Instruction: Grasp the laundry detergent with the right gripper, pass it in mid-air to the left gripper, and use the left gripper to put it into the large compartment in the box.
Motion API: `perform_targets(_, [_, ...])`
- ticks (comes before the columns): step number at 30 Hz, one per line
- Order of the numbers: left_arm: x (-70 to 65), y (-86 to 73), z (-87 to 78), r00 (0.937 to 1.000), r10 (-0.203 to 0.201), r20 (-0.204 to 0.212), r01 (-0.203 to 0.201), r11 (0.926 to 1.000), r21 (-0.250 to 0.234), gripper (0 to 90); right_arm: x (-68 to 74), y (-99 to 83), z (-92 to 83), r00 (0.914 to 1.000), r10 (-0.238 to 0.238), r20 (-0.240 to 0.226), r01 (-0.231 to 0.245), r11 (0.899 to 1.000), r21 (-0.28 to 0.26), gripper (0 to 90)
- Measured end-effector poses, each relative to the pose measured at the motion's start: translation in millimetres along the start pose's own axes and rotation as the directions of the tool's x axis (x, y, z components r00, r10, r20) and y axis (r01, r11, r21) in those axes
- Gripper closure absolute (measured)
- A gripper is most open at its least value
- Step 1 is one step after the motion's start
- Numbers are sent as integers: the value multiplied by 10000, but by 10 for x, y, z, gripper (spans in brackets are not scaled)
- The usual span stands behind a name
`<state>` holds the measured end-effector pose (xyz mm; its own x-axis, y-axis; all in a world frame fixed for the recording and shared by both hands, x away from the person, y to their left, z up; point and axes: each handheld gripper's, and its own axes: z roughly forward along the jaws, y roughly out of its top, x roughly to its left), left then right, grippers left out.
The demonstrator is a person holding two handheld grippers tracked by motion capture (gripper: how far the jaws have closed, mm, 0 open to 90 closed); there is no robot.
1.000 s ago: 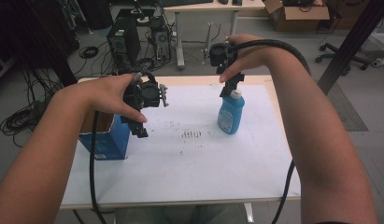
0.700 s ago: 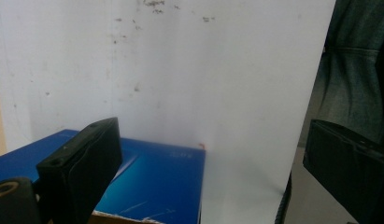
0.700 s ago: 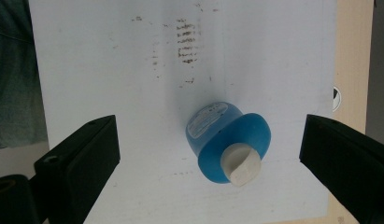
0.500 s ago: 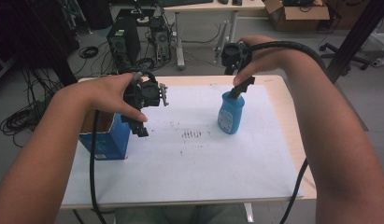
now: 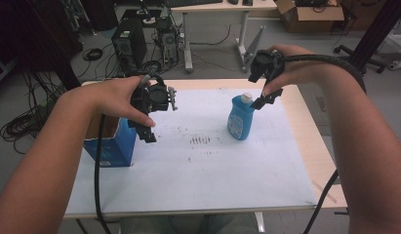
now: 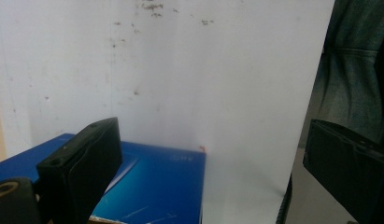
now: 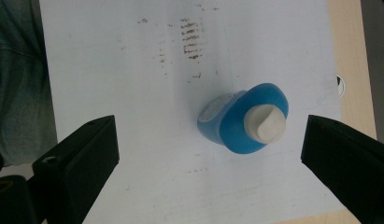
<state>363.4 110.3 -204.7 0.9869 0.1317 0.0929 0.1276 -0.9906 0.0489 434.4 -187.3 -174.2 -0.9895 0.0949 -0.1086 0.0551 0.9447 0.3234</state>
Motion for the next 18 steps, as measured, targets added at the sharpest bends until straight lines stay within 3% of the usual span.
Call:
perform_targets(9, [-10, -2, -5, 10000, -36, -4, 36, 10000, -19, 51, 51, -354, 29, 9981, 610, 88, -599, 9936, -961, 42])
perform_targets(18, [0, -10, -3, 9999, -96, -100, 97, 9998, 165, 50, 92, -577, 125, 9948, 1017, 28, -1003, 9844, -1449, 42])
